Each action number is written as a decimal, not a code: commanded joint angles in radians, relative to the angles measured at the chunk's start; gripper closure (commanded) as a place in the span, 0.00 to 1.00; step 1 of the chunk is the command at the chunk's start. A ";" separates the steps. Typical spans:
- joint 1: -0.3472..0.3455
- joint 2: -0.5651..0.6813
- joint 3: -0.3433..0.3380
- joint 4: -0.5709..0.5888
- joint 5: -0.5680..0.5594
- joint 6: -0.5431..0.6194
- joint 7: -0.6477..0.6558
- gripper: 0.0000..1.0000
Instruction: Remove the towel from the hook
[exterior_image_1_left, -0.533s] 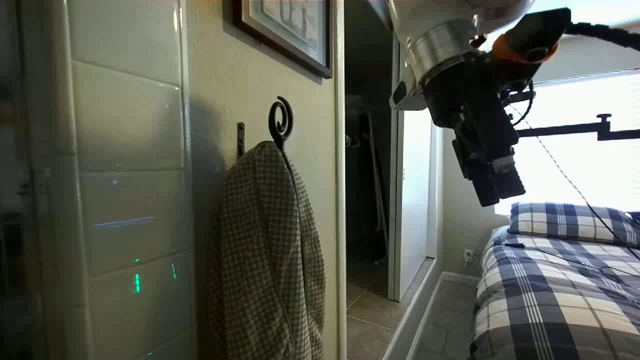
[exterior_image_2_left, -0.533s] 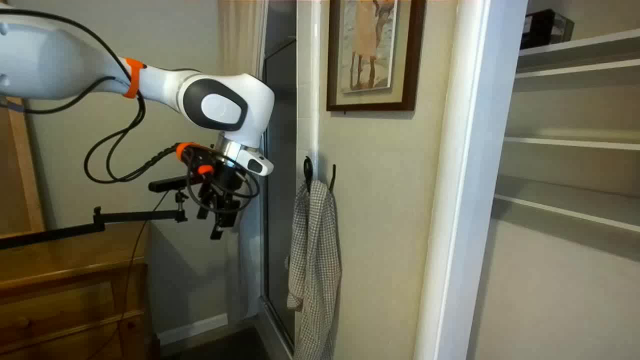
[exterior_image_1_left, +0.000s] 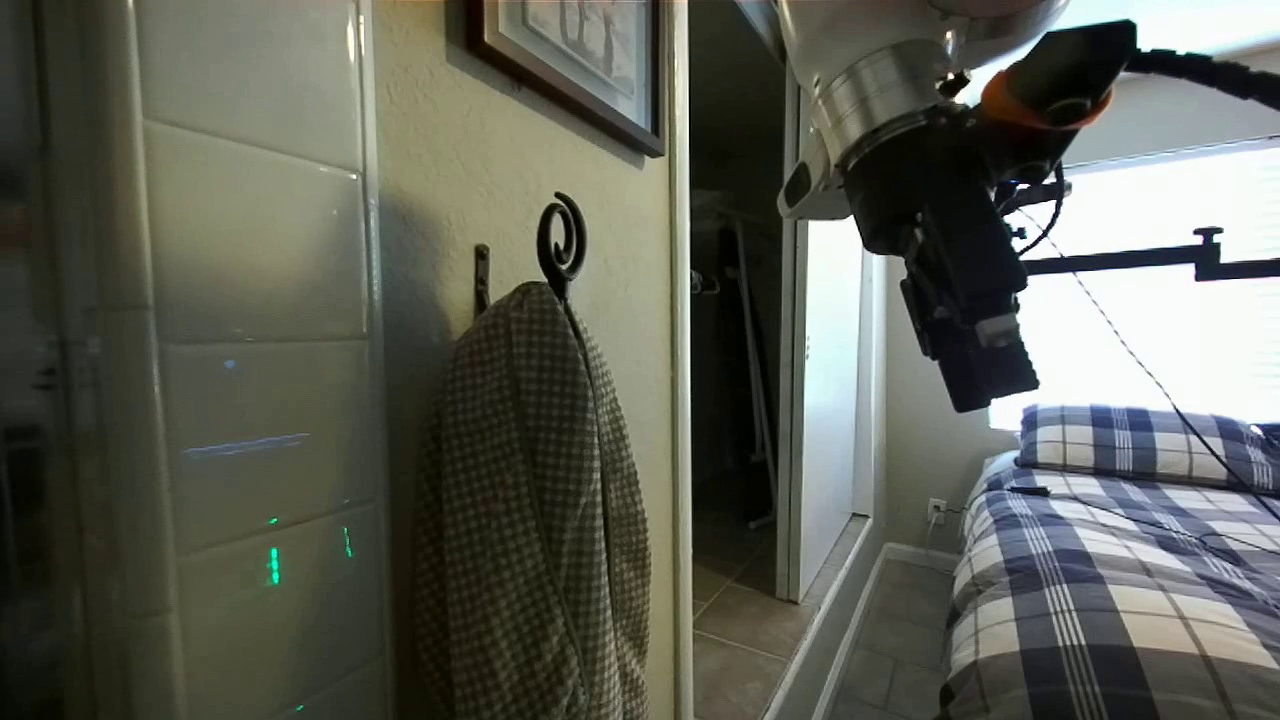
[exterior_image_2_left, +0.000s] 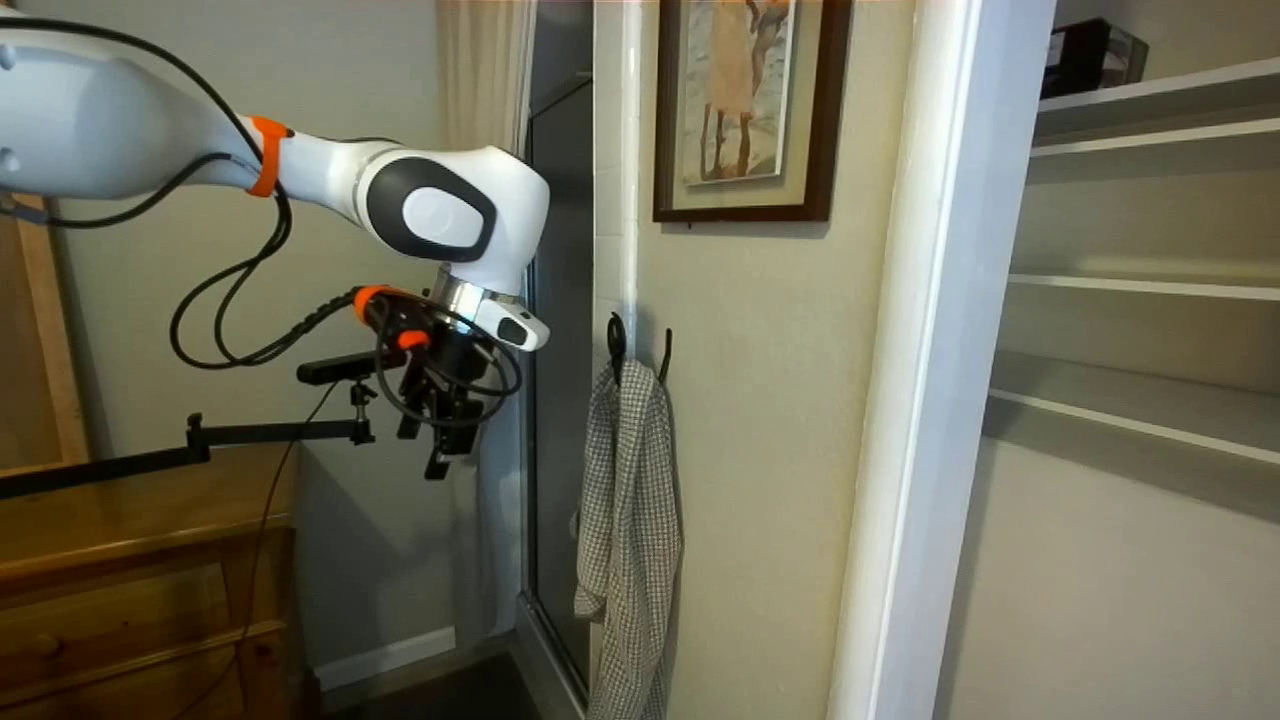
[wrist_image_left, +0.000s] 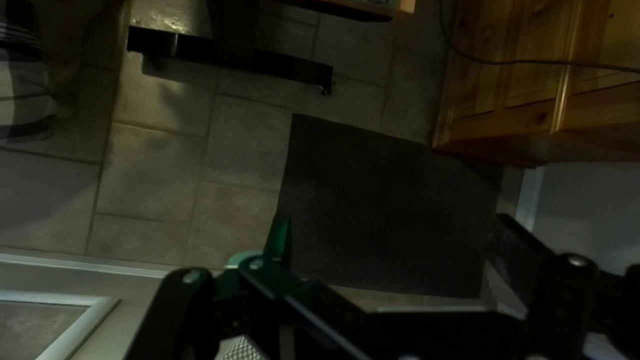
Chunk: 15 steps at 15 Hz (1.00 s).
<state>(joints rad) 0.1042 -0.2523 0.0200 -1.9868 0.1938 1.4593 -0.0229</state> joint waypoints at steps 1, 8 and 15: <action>-0.019 0.042 0.007 0.019 -0.065 0.124 -0.111 0.00; -0.036 0.086 -0.061 0.019 -0.021 0.468 -0.468 0.00; -0.027 0.107 -0.116 0.012 0.206 0.678 -0.849 0.00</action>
<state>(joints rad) 0.0677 -0.1669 -0.0859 -1.9856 0.2869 2.0699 -0.7249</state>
